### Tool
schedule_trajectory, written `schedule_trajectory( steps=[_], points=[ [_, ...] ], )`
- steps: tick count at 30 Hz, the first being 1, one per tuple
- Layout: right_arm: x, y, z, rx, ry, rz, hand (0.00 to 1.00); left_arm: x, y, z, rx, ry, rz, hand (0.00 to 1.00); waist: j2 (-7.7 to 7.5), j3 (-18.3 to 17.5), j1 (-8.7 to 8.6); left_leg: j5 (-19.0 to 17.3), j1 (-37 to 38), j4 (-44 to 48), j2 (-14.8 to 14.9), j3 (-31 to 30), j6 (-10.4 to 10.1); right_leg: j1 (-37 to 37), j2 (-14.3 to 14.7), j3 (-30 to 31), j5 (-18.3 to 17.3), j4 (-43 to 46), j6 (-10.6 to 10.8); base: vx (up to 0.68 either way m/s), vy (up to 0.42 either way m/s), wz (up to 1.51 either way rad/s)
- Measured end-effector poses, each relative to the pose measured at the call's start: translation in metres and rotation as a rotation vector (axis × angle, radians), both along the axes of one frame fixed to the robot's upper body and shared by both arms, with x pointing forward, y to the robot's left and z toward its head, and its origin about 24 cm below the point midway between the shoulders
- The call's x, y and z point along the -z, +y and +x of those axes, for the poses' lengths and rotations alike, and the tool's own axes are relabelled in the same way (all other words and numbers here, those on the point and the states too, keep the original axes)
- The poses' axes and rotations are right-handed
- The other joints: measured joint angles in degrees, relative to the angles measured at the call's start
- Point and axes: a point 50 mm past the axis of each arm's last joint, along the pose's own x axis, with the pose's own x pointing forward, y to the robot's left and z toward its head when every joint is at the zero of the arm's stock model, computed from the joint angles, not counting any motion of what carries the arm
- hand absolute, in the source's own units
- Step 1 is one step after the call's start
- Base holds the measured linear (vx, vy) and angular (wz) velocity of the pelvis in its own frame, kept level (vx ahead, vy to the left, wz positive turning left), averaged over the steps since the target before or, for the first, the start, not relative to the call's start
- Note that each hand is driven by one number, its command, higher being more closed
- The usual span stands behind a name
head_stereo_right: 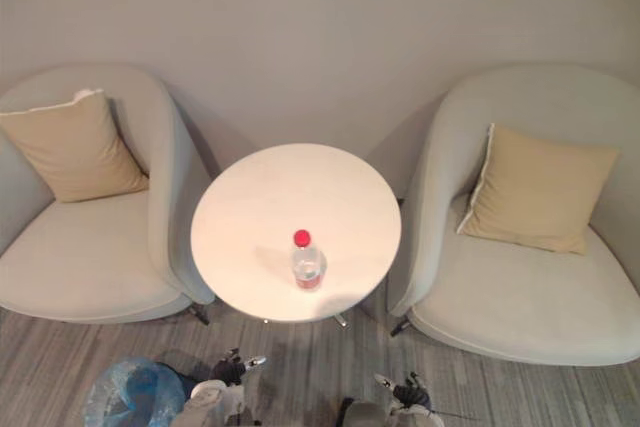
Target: Gather rubbish on tea table into small bin, then transfer packed bag to large trash can.
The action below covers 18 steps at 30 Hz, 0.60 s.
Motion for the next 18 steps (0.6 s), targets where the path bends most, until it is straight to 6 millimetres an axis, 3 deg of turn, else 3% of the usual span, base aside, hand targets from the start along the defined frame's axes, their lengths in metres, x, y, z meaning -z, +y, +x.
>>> schedule_trajectory(
  steps=[2, 4, 13, 18],
  points=[
    [0.001, 0.006, 0.0, -0.021, 0.004, 0.007, 0.0, 0.001, 0.004, -0.002, 0.03, 0.009, 0.021, 0.0, -1.39, -0.68, 0.1, 0.45, 1.35, -3.8, -1.99, 0.48, 0.56, -0.28, -1.29, 1.02, 0.86, -1.13, 1.72, 0.07, 0.17, 0.02],
    [0.001, 0.008, 0.0, -0.023, 0.006, 0.008, 0.0, 0.002, 0.007, -0.003, 0.035, 0.019, 0.031, 0.0, -1.8, -1.0, 0.1, 0.85, 2.15, -5.12, -3.3, 1.12, 1.2, -0.02, -2.24, 1.73, 1.55, -2.12, 2.6, 0.03, 0.162, -0.12],
    [-0.005, 0.007, 0.007, -0.118, -0.028, -0.056, 0.0, 0.005, 0.014, -0.011, 0.074, 0.048, 0.064, 0.0, -0.66, -1.92, -0.06, 3.69, 5.28, -11.81, -5.13, 0.49, 2.13, 2.78, -1.86, 1.98, 4.54, -8.35, 3.29, 0.01, 0.045, -0.02],
    [-0.037, 0.0, 0.028, -0.212, -0.234, -0.179, 0.0, 0.005, 0.021, -0.013, 0.088, 0.054, 0.099, 0.0, -1.0, -2.11, -0.15, 4.57, 5.53, -13.06, -4.87, -0.51, 2.18, 2.83, -0.69, 3.41, 6.12, -10.59, 2.75, -0.02, -0.019, -0.13]
  ],
)
